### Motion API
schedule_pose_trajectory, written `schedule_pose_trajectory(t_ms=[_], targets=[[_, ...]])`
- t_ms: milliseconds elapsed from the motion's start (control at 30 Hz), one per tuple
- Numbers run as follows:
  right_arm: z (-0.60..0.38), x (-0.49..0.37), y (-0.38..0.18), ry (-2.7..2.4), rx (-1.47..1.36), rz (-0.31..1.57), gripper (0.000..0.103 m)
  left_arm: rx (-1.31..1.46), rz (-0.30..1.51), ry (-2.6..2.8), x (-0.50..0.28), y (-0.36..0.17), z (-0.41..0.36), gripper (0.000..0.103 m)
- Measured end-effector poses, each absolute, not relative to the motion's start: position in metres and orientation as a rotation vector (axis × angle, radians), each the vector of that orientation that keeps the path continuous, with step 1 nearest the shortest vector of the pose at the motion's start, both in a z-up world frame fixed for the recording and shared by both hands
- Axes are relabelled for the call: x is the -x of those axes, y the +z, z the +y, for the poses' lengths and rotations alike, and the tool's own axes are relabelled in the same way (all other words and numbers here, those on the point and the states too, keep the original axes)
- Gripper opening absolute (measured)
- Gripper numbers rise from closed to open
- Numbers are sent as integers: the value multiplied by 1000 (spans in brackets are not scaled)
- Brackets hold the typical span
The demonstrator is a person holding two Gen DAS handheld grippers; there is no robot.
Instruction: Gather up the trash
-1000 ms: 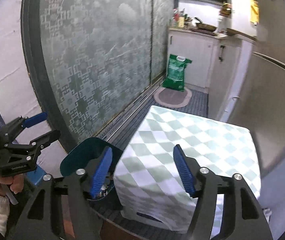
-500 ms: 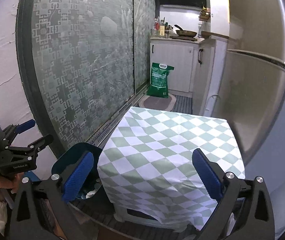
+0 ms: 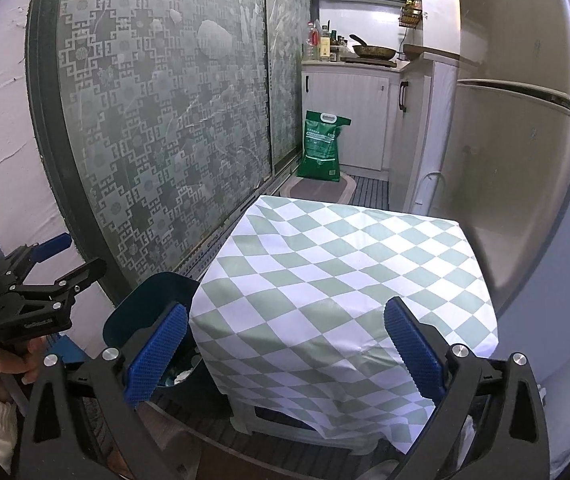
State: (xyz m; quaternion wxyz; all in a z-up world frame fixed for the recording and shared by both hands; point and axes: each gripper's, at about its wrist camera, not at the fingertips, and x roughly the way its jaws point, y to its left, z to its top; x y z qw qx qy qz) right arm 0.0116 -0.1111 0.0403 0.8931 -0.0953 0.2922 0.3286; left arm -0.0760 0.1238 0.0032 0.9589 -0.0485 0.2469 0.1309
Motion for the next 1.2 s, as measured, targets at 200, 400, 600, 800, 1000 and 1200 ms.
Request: schedule_pose_trajectory(t_ms=[200, 400, 600, 800, 1000, 1200], targets=[[-110, -10, 40, 694, 192, 609, 100, 107, 500, 284, 76, 1, 127, 100], [-108, -10, 40, 699, 195, 613, 100, 112, 502, 276, 76, 2, 127, 100], [-108, -10, 40, 698, 196, 615, 100, 109, 499, 283, 76, 2, 125, 100], [-107, -9, 39, 699, 195, 615, 100, 110, 498, 282, 77, 2, 126, 100], [-107, -9, 40, 697, 195, 615, 100, 109, 498, 281, 77, 2, 125, 100], [-107, -10, 40, 699, 194, 616, 100, 108, 499, 278, 77, 3, 124, 100]])
